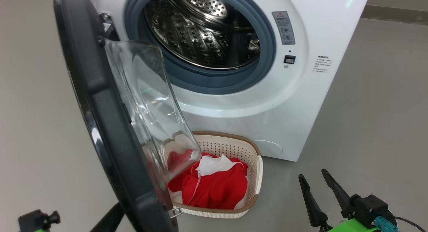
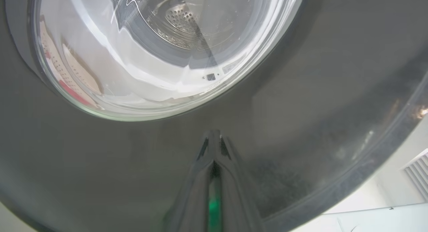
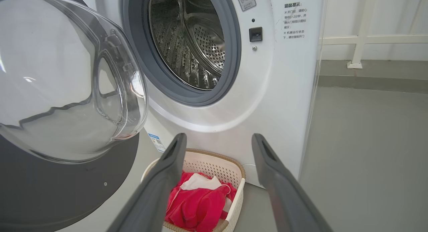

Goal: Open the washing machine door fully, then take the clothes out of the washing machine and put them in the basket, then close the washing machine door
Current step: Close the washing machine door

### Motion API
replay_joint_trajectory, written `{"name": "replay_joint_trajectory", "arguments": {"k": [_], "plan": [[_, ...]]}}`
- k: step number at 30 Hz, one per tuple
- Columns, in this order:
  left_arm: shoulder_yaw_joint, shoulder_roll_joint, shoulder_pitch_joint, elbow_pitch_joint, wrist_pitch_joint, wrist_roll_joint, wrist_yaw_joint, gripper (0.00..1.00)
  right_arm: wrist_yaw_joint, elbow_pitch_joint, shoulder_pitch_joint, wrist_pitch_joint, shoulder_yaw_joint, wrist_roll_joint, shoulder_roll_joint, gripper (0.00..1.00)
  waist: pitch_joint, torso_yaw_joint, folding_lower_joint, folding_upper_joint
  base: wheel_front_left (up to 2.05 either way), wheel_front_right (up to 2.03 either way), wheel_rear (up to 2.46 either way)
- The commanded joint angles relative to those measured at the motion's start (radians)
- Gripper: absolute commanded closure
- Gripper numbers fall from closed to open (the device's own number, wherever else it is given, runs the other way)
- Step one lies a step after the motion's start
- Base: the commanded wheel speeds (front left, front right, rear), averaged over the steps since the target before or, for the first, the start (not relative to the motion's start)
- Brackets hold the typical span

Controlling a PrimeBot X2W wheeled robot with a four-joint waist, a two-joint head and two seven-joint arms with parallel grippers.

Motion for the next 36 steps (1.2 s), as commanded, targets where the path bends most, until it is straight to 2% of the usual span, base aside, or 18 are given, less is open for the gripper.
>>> {"name": "replay_joint_trajectory", "arguments": {"k": [1, 9, 16, 24, 36], "plan": [[0.041, -0.007, -0.056, -0.027, 0.03, 0.018, -0.006, 1.0, 0.007, -0.027, -0.047, -0.007, 0.018, -0.006, -0.008, 0.0, 0.004, -0.012, 0.0, 0.0, 0.0, 0.0, 0.0], [0.038, -0.083, -0.107, -0.033, 0.083, 0.079, -0.006, 1.0, 0.007, -0.032, -0.056, -0.007, 0.017, -0.006, -0.008, 0.0, 0.018, -0.051, 0.0, 0.0, 0.0, 0.0, 0.0], [-0.027, -0.118, -0.176, -0.019, 0.077, 0.154, -0.006, 1.0, 0.007, -0.042, -0.066, -0.007, 0.012, 0.0, -0.008, 0.0, 0.043, -0.107, 0.0, 0.0, 0.0, 0.0, 0.0], [-0.096, -0.108, -0.283, 0.028, -0.008, 0.21, -0.006, 1.0, 0.007, -0.055, -0.075, -0.007, 0.002, 0.004, -0.008, 0.0, 0.078, -0.174, 0.0, 0.0, 0.0, 0.0, 0.0], [-0.226, -0.036, -0.499, 0.163, -0.191, 0.241, -0.006, 1.0, 0.007, -0.074, -0.091, -0.007, -0.015, 0.025, -0.008, 0.0, 0.147, -0.278, 0.0, 0.0, 0.0, 0.0, 0.0]]}}
